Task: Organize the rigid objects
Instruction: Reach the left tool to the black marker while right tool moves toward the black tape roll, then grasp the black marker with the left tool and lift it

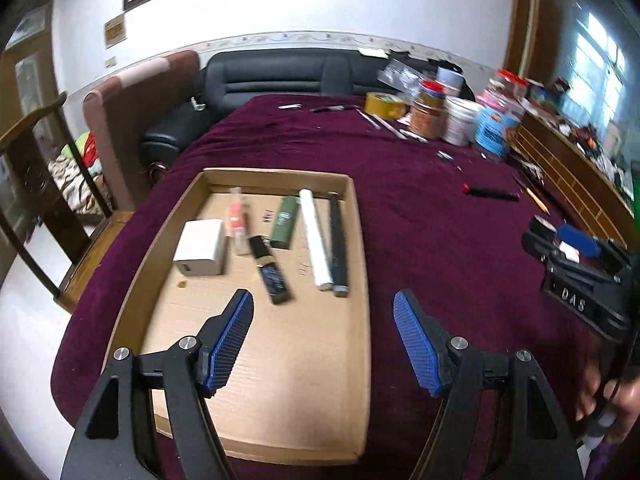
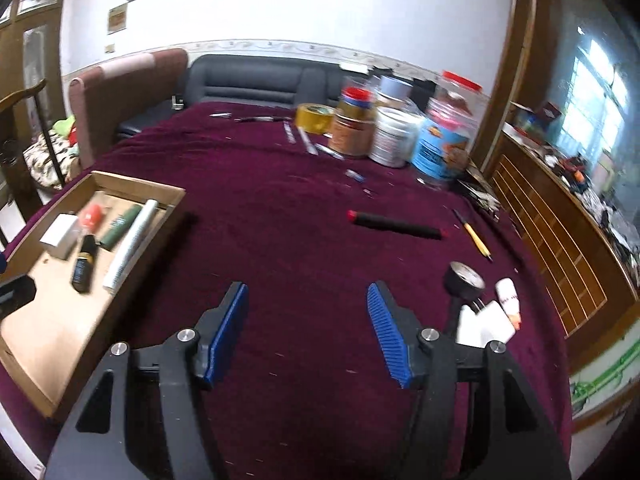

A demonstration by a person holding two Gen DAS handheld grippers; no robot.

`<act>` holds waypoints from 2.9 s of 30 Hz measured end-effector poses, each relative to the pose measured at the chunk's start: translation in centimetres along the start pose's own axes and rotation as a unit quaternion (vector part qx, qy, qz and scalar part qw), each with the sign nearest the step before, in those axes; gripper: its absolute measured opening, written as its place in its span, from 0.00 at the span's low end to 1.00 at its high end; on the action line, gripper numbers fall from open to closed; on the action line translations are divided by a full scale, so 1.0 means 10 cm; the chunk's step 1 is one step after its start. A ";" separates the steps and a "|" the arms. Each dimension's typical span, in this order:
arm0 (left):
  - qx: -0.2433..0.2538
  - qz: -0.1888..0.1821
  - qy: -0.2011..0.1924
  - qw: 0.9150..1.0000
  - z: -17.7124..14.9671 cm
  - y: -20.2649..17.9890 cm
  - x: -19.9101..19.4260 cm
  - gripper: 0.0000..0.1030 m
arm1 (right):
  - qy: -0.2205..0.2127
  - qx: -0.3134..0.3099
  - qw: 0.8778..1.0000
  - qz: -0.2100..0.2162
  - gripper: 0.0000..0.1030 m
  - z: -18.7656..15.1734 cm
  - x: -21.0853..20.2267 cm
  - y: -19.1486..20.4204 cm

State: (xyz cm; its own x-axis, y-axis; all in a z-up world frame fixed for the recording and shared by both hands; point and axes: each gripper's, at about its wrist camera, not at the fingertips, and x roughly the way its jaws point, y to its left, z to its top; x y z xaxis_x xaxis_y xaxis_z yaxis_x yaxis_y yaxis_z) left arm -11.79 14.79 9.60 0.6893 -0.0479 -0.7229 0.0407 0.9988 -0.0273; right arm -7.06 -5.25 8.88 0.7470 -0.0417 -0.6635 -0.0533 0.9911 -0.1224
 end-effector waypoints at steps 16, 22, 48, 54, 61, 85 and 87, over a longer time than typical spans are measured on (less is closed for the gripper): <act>0.027 -0.015 0.035 0.999 0.00 -0.45 0.13 0.65 | 0.065 0.213 0.975 -0.011 0.59 -0.21 0.37 -2.04; 0.024 -0.024 0.047 0.998 -0.01 -0.50 0.19 0.65 | 0.097 0.282 0.954 0.021 0.59 -0.31 0.81 -2.60; 0.171 -0.092 0.071 0.978 0.71 -1.63 1.10 0.65 | 0.040 0.276 0.932 0.232 0.61 -0.45 0.96 -2.21; 0.246 -0.110 0.076 0.960 0.86 -2.06 1.60 0.47 | 0.044 0.301 0.923 0.236 0.61 -0.42 1.00 -2.28; 0.312 -0.136 0.082 0.936 0.82 -2.46 1.76 0.31 | 0.037 0.299 0.924 0.234 0.61 -0.40 0.97 -2.26; 0.320 -0.149 0.080 0.932 0.58 -2.33 1.54 0.35 | 0.055 0.327 0.911 0.244 0.61 -0.47 1.03 -2.29; 0.343 -0.133 0.094 0.925 0.53 -2.43 1.66 0.27 | 0.056 0.329 0.910 0.246 0.61 -0.47 1.04 -2.30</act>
State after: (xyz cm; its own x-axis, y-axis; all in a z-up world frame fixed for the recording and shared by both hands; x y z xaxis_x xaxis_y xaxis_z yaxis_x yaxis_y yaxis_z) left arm 2.48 -10.28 1.91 0.4533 -0.2244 -0.8626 0.6854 0.7065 0.1764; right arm -1.12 -29.04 1.32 0.6659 0.4507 -0.5945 0.0726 0.7540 0.6529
